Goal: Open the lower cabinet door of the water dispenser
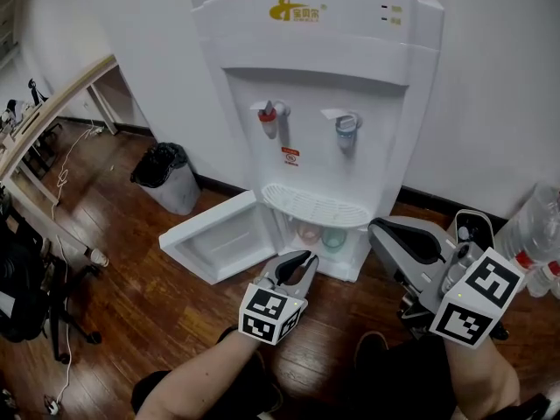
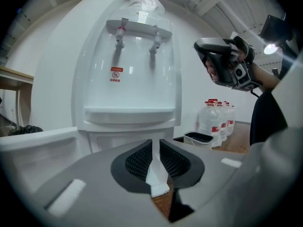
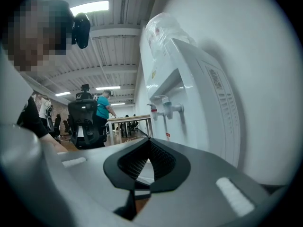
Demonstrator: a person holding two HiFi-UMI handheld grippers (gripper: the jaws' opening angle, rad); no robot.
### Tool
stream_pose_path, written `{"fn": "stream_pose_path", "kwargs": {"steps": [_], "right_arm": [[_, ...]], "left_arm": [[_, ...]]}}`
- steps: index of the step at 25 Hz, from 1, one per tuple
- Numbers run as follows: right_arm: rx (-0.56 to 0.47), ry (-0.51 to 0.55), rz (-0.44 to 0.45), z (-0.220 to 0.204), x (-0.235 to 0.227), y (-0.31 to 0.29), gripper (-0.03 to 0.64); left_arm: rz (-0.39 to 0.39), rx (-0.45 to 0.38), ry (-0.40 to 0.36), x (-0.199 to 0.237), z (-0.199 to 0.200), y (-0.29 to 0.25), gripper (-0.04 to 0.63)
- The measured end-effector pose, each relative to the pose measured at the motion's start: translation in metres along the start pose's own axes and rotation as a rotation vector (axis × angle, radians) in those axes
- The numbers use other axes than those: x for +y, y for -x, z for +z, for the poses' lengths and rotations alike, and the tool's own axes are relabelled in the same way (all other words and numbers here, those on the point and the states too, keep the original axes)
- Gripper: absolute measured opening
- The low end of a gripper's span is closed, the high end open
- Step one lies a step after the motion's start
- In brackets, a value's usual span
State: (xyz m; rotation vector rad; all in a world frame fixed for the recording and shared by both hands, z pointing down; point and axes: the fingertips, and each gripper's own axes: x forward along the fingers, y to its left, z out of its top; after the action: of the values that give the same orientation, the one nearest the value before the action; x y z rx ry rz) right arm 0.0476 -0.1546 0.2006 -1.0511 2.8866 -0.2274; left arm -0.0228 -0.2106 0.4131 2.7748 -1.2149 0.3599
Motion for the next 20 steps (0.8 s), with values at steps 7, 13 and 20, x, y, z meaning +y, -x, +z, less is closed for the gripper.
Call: {"fn": "stream_pose_path", "kwargs": {"steps": [7,13,20], "right_arm": [[0.019,0.213,0.045,-0.018,-0.007,-0.007,0.003],[0.098,0.212,0.041,-0.103,-0.032,-0.022,0.003],[0.2,0.134,-0.098,-0.199,-0.073,-0.021,0.003]], "left_arm": [[0.044,-0.041,0.065,0.01,-0.004,-0.001,0.064],[0.108,-0.048,0.134,0.025,-0.035,-0.014,0.064],[0.109,0.026,0.144,0.028,-0.074,-0.039,0.088]]}}
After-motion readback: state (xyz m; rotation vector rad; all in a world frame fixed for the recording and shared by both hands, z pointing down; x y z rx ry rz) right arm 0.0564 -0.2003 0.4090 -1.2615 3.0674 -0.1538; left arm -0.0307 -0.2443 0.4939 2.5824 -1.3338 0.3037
